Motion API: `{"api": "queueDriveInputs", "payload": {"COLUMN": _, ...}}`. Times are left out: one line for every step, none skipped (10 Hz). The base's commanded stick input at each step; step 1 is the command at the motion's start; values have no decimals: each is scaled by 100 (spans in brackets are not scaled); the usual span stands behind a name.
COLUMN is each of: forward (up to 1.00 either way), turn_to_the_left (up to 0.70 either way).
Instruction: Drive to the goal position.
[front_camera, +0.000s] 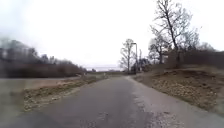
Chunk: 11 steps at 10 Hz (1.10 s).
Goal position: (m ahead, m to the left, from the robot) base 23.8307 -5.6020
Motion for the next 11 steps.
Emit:
{"api": "queueDriveInputs", "payload": {"forward": 100, "turn_to_the_left": 0}}
{"api": "queueDriveInputs", "payload": {"forward": 100, "turn_to_the_left": 0}}
{"api": "queueDriveInputs", "payload": {"forward": 100, "turn_to_the_left": 0}}
{"api": "queueDriveInputs", "payload": {"forward": 100, "turn_to_the_left": 0}}
{"api": "queueDriveInputs", "payload": {"forward": 100, "turn_to_the_left": 0}}
{"api": "queueDriveInputs", "payload": {"forward": 100, "turn_to_the_left": 0}}
{"api": "queueDriveInputs", "payload": {"forward": 100, "turn_to_the_left": 0}}
{"api": "queueDriveInputs", "payload": {"forward": 100, "turn_to_the_left": 0}}
{"api": "queueDriveInputs", "payload": {"forward": 100, "turn_to_the_left": 0}}
{"api": "queueDriveInputs", "payload": {"forward": 100, "turn_to_the_left": 0}}
{"api": "queueDriveInputs", "payload": {"forward": 100, "turn_to_the_left": 0}}
